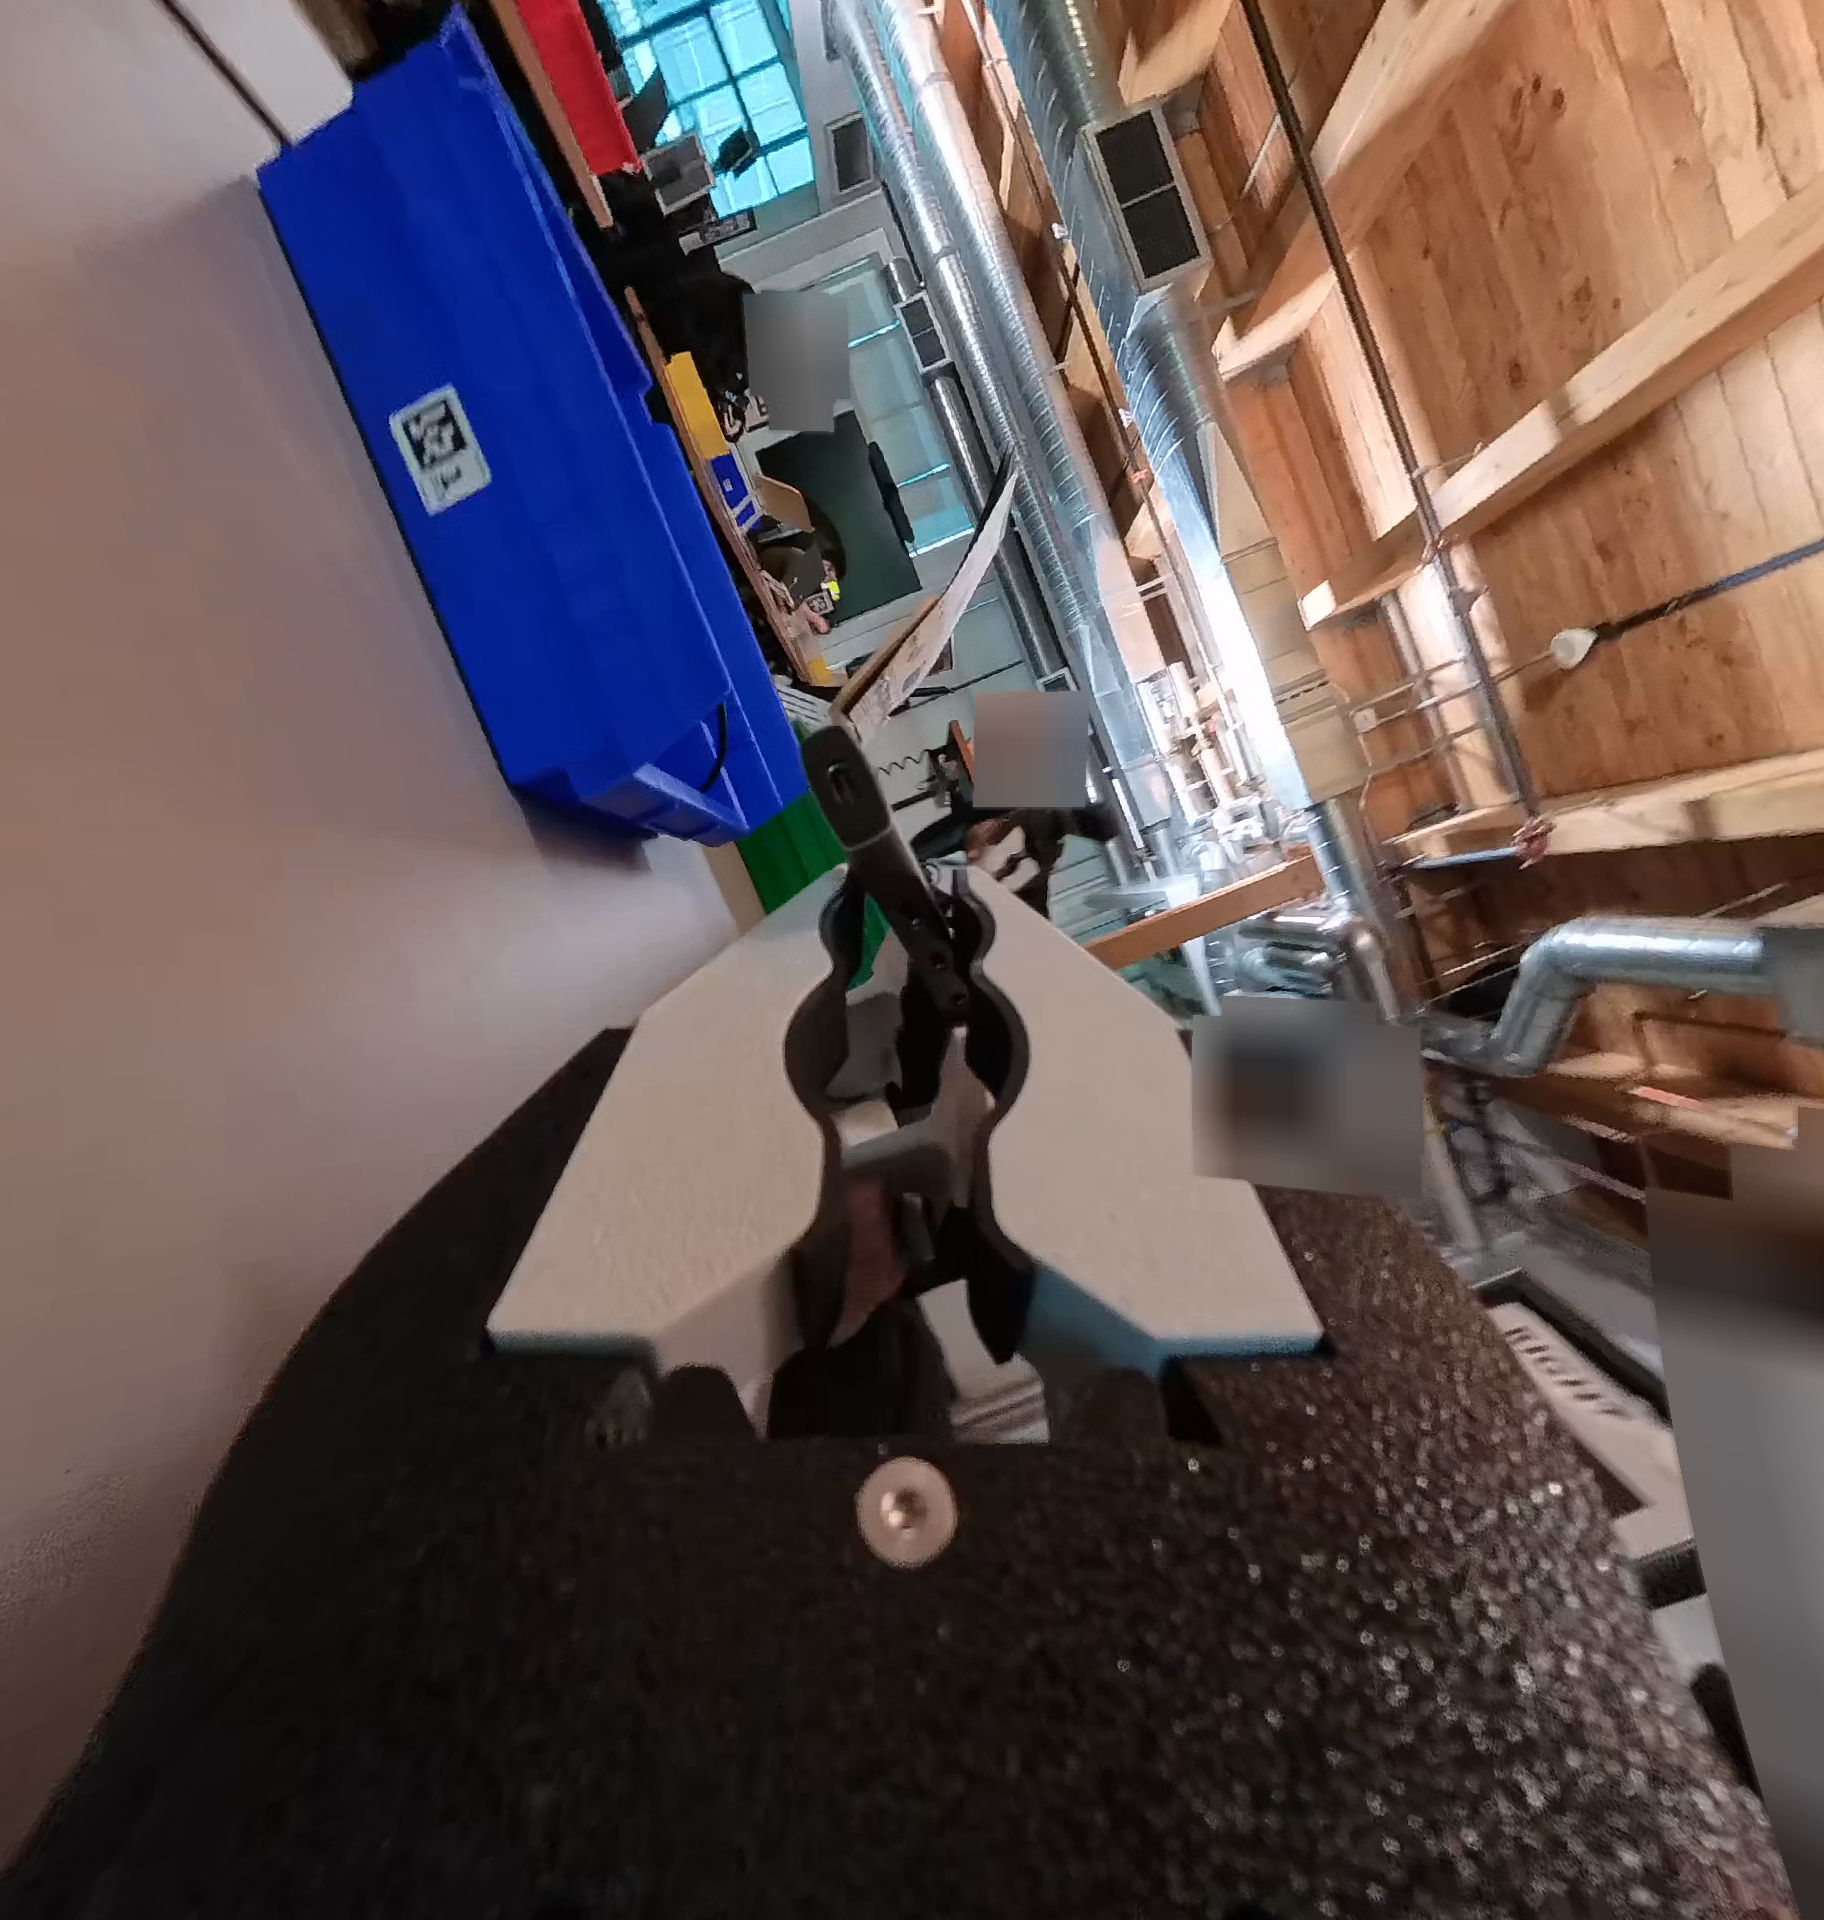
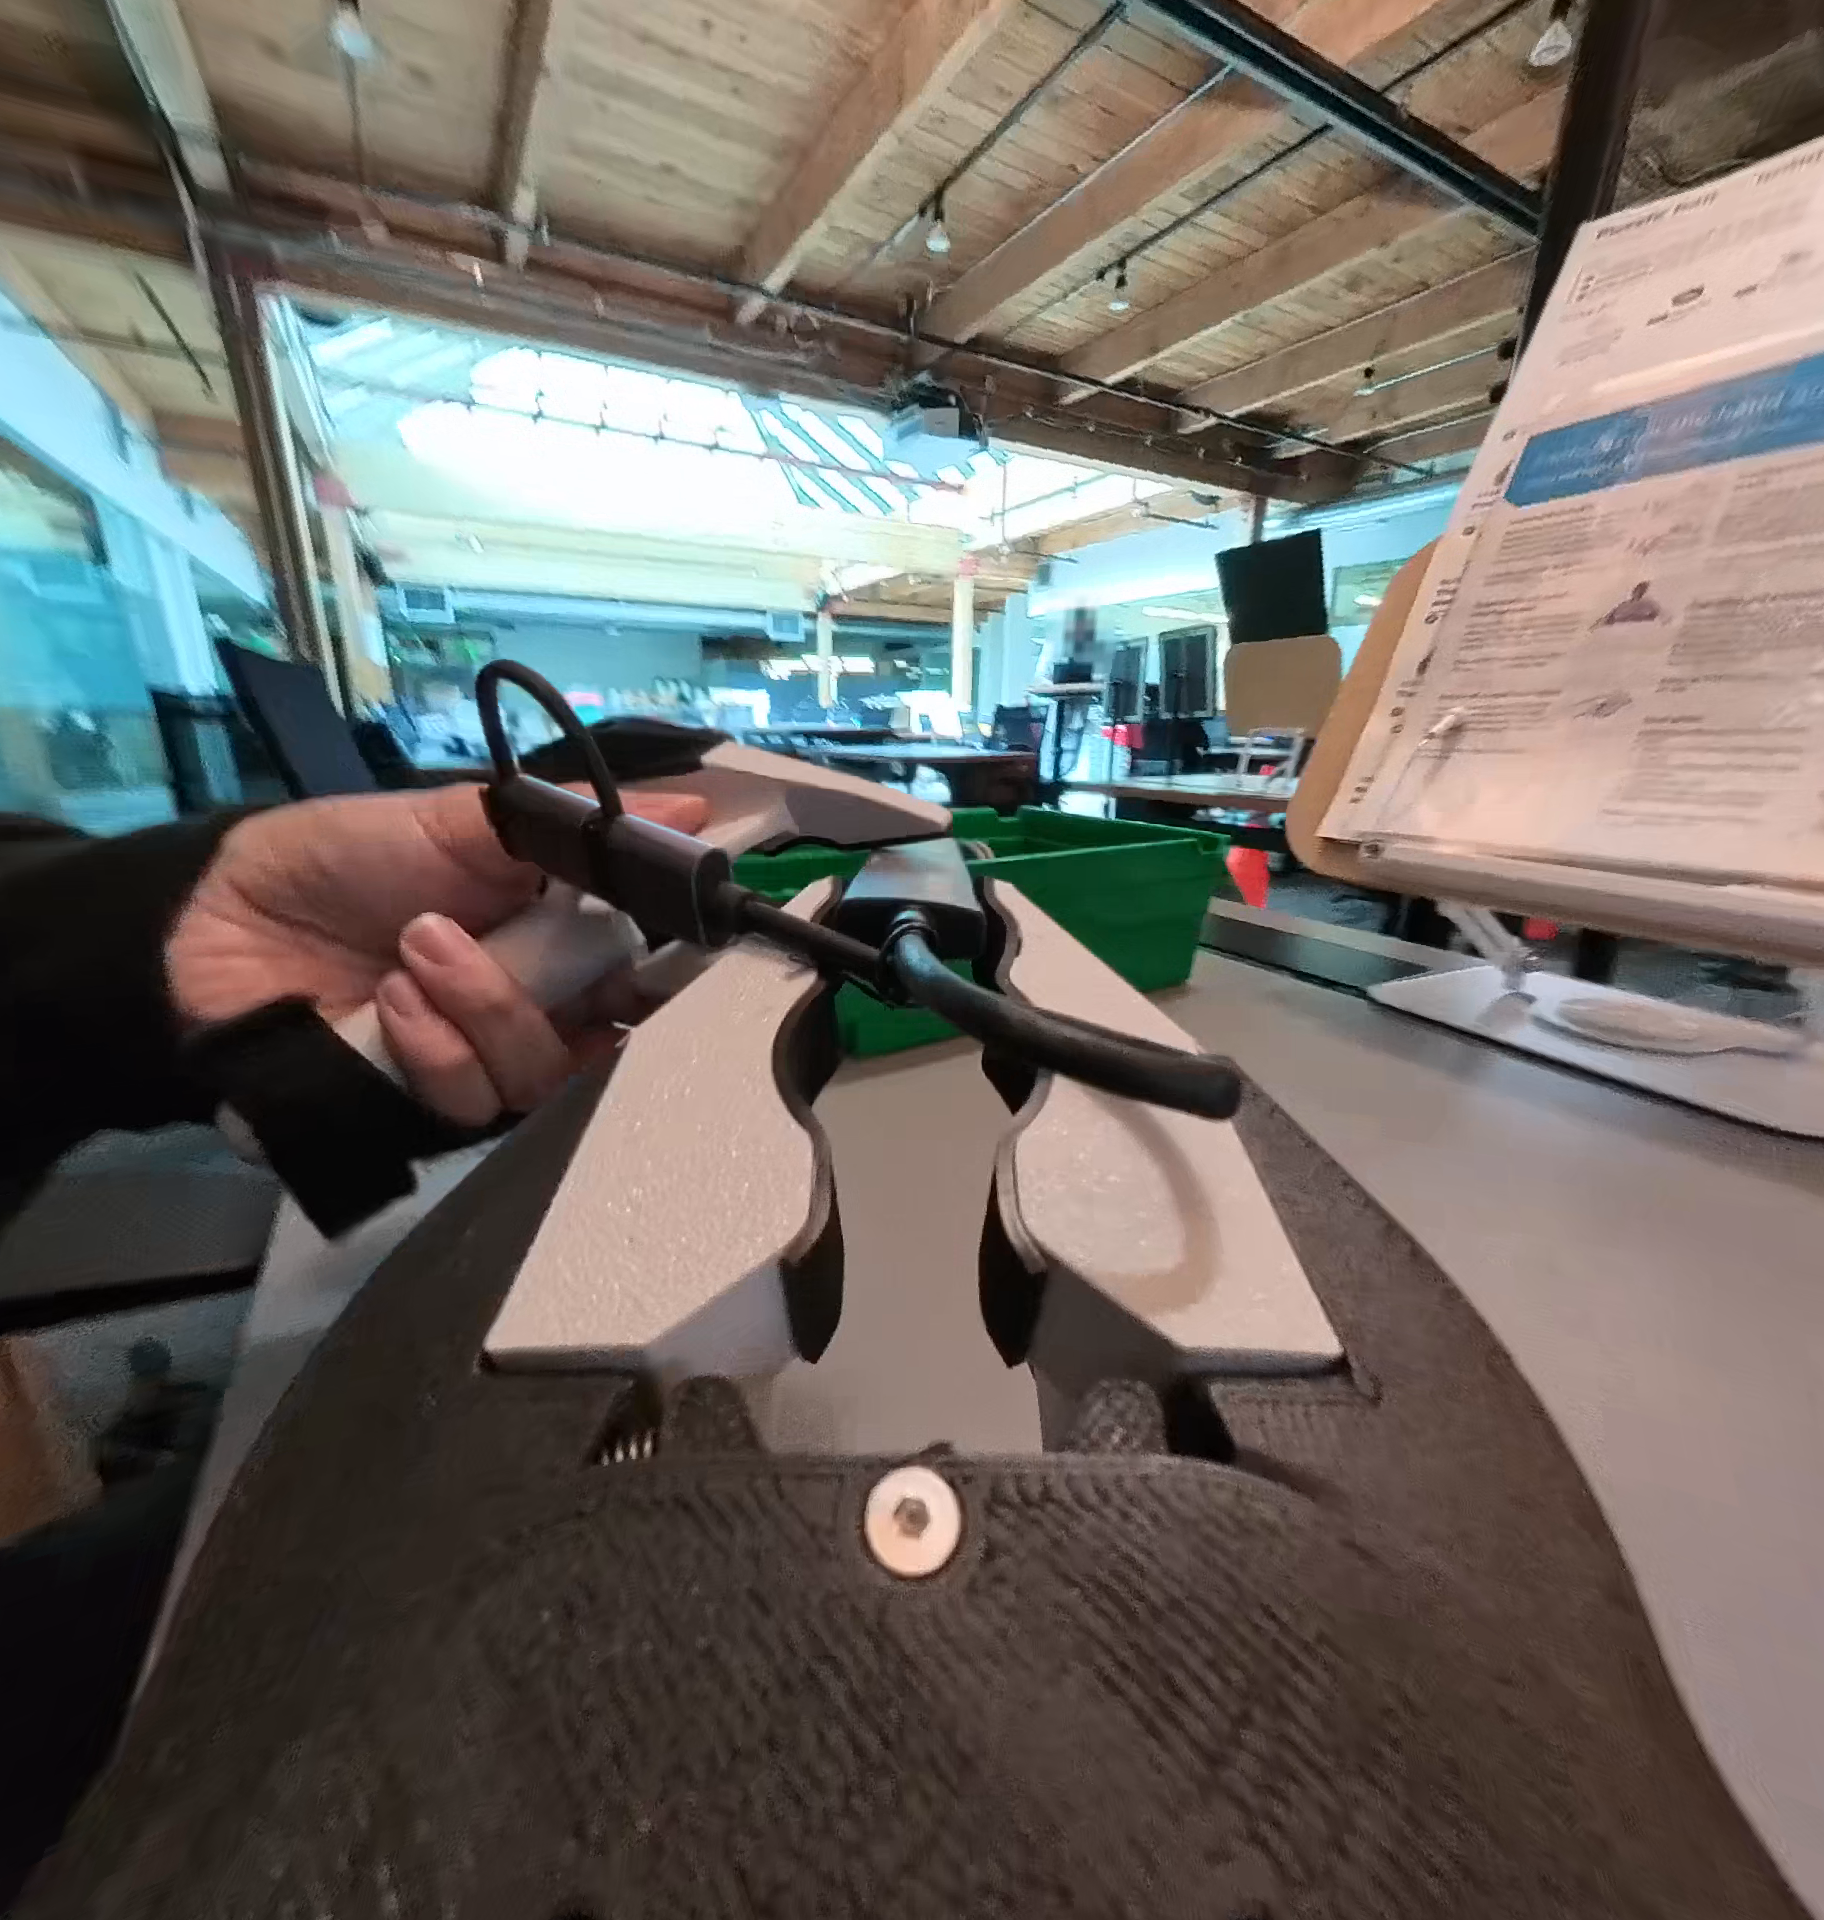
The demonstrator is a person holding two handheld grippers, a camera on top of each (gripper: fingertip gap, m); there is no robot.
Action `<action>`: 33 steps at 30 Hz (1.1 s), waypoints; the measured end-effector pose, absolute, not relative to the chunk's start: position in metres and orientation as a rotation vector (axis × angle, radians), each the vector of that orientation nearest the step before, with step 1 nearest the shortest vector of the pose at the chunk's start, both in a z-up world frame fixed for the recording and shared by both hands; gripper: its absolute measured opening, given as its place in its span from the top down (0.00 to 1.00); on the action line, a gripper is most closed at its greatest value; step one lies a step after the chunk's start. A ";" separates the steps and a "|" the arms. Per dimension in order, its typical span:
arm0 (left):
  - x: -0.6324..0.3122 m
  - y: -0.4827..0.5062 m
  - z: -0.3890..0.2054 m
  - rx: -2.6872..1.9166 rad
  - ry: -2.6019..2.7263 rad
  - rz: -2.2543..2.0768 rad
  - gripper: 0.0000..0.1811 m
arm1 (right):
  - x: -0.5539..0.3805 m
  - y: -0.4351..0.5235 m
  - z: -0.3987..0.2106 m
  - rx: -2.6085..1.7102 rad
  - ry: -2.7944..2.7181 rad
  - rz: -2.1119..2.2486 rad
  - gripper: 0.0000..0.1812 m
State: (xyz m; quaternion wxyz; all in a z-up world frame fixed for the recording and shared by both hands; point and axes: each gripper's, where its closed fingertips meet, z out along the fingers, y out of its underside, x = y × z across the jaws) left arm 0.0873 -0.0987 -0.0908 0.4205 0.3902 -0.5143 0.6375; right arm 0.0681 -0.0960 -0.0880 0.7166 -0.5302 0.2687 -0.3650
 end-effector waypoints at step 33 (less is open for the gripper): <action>0.324 0.082 -0.132 1.383 -2.615 1.417 0.80 | 0.076 -0.138 -0.088 -1.063 0.712 -0.893 0.88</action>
